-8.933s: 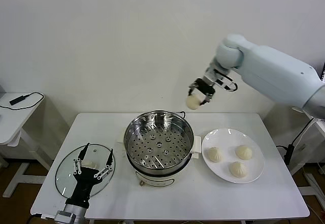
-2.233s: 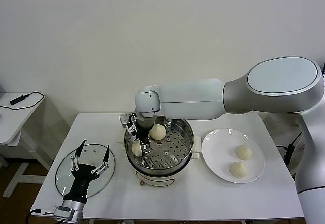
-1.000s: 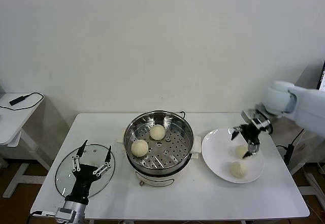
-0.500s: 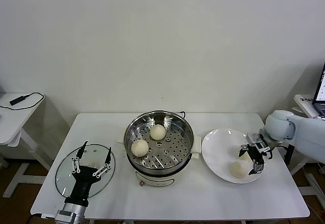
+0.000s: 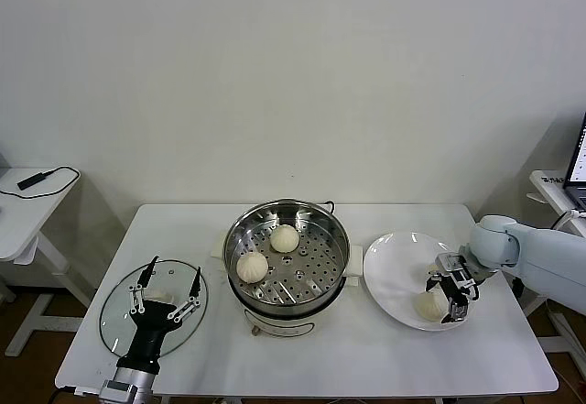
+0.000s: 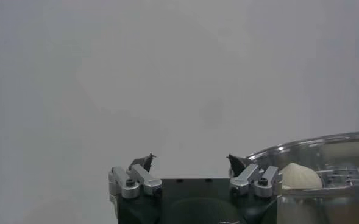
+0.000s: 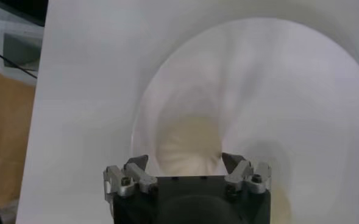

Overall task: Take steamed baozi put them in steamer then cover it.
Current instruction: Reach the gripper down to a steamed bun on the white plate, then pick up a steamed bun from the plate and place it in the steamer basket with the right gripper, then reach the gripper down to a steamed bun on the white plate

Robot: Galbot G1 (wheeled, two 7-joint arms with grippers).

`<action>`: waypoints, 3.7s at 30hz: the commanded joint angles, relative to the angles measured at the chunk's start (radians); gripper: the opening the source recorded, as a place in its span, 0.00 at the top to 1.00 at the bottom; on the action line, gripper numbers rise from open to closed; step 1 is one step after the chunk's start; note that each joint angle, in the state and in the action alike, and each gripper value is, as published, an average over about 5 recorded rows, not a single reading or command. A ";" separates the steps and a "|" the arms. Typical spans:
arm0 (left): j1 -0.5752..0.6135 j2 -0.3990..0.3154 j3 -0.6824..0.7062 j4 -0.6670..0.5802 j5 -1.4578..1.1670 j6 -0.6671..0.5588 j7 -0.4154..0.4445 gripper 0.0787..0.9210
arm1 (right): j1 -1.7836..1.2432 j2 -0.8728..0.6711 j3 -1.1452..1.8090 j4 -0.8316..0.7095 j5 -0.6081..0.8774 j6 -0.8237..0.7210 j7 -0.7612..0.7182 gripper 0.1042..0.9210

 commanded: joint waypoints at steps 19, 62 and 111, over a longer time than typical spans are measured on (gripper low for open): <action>-0.001 0.006 0.008 -0.005 0.001 0.000 0.000 0.12 | 0.520 0.156 -0.033 0.111 0.048 0.223 -0.147 0.35; 0.000 0.013 -0.003 0.003 -0.012 -0.015 -0.002 0.12 | 0.265 0.634 0.005 0.204 -0.428 0.777 -0.113 0.35; -0.024 0.031 0.003 0.000 -0.013 -0.006 -0.008 0.12 | 0.195 0.017 -0.035 -0.280 0.221 0.096 -0.132 0.12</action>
